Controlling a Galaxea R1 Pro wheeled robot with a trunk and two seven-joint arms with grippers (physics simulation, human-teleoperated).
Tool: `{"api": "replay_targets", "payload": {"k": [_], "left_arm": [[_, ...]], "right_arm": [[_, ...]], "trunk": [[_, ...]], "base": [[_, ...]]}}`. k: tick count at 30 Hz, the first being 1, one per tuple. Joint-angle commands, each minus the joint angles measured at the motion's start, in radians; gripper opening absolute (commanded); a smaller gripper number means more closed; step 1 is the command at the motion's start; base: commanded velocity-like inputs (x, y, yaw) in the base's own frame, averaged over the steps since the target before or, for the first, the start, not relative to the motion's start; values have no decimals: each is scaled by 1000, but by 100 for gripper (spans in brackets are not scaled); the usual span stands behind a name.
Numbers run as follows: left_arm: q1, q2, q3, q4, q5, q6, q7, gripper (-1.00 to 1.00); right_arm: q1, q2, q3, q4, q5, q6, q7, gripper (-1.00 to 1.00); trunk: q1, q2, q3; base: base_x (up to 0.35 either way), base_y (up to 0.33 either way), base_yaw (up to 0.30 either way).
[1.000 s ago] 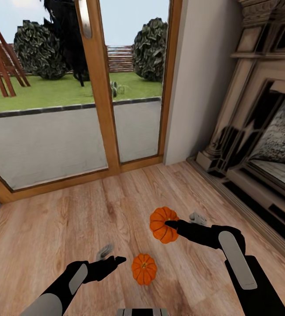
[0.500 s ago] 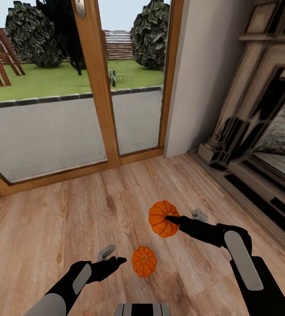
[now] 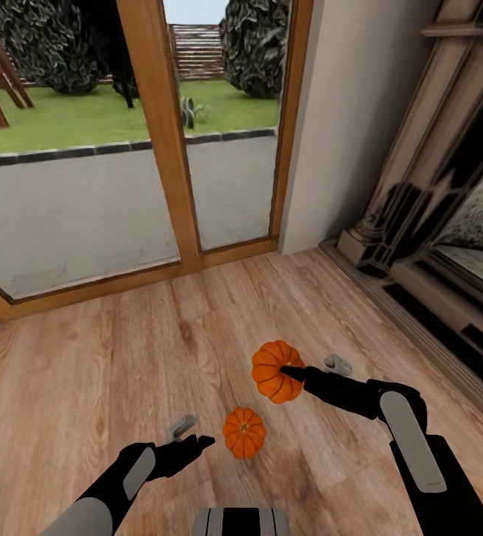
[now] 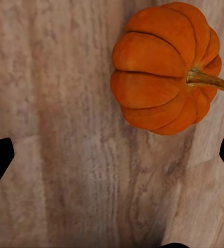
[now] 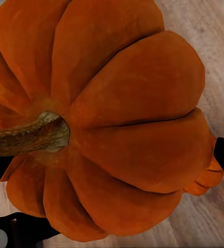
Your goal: Place each of the two pumpkins and all three candles from the living room inside a cabinet in the living room (use any cabinet), then make sure every cabinet is closed, and position the cauldron so it is next to a table in the living room.
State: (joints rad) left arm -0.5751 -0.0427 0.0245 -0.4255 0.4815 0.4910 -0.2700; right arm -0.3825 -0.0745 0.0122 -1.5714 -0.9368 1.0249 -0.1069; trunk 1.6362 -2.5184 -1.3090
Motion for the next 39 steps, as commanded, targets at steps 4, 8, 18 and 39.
{"api": "replay_targets", "payload": {"k": [4, 8, 18, 39], "left_arm": [[0, 0, 1, -2, 5, 9, -9, 100], [0, 5, 3, -2, 6, 9, -14, 100], [0, 4, -6, -2, 5, 9, -18, 100], [0, 4, -6, -2, 4, 6, -17, 100]], "right_arm": [[0, -1, 1, -1, -14, 1, -11, -100], [-1, -1, 0, -1, -13, 1, -11, -100], [-1, -1, -5, -1, -15, 1, -11, -100], [-1, -1, -6, -1, -17, 1, -10, -100]], "trunk": [[0, 0, -1], [0, 0, -1], [0, 0, -1], [0, 0, -1]], "base": [[0, 0, 0], [0, 0, 0], [0, -60, 0], [88, -53, 0]]}}
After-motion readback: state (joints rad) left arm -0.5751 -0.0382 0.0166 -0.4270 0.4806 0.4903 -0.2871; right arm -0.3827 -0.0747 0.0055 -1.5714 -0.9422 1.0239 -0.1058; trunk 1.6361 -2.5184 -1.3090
